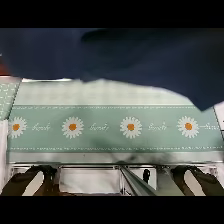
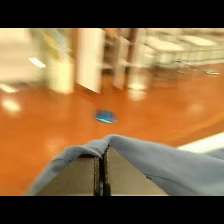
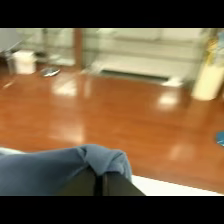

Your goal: Fold the shirts.

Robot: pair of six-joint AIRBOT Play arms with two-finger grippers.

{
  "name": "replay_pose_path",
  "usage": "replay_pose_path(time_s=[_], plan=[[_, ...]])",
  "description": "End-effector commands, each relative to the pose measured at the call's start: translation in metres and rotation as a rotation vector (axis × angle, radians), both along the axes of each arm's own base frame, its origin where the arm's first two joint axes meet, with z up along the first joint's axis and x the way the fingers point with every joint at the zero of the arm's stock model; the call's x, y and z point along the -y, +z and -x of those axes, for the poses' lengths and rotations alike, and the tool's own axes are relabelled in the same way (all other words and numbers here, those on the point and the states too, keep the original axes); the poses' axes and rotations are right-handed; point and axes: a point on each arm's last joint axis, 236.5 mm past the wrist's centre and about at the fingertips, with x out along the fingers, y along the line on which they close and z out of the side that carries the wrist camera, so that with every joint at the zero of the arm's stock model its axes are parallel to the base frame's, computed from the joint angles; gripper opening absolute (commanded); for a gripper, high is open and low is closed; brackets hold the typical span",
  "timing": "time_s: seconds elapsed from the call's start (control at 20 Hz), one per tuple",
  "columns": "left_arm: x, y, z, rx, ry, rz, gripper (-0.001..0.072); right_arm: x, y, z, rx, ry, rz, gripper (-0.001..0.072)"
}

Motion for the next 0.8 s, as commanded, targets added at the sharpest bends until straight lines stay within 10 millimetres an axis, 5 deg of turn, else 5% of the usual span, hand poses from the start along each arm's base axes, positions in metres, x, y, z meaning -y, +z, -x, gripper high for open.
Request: replay_pose_path(time_s=[0.0, 0.15, 0.3, 0.5, 0.75], plan=[[-0.042, 0.015, 0.068, 0.096, 0.250, -0.103, 0.0022, 0.013, -0.013, 0.050, -0.016, -0.120, 0.015, 0.0022], [-0.054, 0.003, 0.076, 0.050, 0.304, -0.114, 0.0022, 0.008, -0.048, 0.044, -0.147, -0.087, -0.010, 0.0022], [-0.057, -0.043, 0.034, -0.111, 0.287, -0.095, 0.0022, -0.013, -0.092, 0.013, -0.286, 0.047, -0.082, 0.0022], [-0.044, -0.152, -0.050, -0.439, 0.173, -0.025, 0.0022, -0.032, -0.158, -0.054, -0.431, 0.217, -0.213, 0.0022], [-0.012, -0.307, -0.163, -0.706, 0.070, 0.040, 0.0022, -0.017, -0.289, -0.162, -0.679, 0.261, -0.401, 0.0022]])
